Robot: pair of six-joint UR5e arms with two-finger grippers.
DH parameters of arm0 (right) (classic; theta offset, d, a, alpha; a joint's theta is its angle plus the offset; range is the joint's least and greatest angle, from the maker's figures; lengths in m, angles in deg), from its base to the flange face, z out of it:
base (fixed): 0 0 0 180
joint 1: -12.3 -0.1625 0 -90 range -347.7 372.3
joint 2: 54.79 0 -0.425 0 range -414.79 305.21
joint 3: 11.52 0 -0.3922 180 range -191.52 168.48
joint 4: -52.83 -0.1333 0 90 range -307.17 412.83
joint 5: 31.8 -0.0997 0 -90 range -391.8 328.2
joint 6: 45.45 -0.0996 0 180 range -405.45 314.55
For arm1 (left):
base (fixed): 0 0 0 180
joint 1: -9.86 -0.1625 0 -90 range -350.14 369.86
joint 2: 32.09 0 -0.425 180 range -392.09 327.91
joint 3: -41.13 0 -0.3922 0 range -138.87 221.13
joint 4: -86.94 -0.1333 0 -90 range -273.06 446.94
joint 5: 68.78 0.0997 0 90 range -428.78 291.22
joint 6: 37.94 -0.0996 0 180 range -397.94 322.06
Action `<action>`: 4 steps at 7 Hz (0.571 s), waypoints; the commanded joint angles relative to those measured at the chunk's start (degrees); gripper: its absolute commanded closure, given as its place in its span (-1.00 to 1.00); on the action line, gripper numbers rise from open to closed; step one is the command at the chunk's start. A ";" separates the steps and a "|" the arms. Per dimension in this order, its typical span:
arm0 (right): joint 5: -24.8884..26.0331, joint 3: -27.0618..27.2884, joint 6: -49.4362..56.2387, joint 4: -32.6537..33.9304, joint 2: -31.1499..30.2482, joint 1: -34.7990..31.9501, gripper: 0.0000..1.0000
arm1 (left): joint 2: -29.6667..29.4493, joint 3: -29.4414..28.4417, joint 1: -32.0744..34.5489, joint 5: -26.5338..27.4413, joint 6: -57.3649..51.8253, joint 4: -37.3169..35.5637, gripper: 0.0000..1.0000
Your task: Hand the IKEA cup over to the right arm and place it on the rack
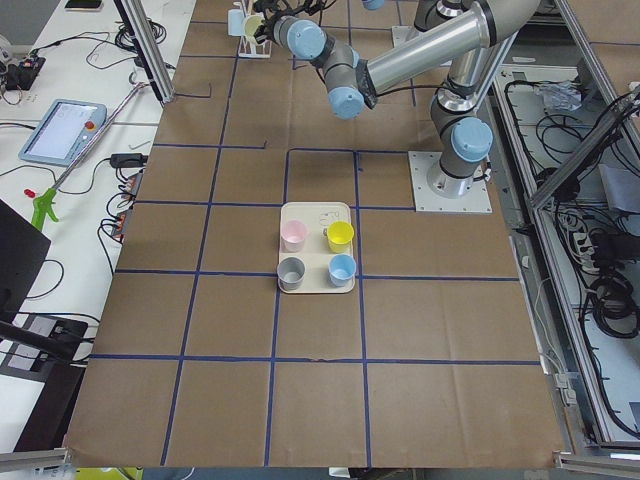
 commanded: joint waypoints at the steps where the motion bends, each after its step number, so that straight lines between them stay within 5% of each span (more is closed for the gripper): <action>1: -6.51 -0.14 -2.81 -2.81 0.40 -0.04 -1.00 | -0.18 10.68 0.06 -3.54 2.88 -17.76 0.93; 4: -8.31 -0.49 -2.90 -7.47 0.48 -0.56 -1.00 | -0.62 13.53 0.50 -4.96 10.29 -28.46 0.91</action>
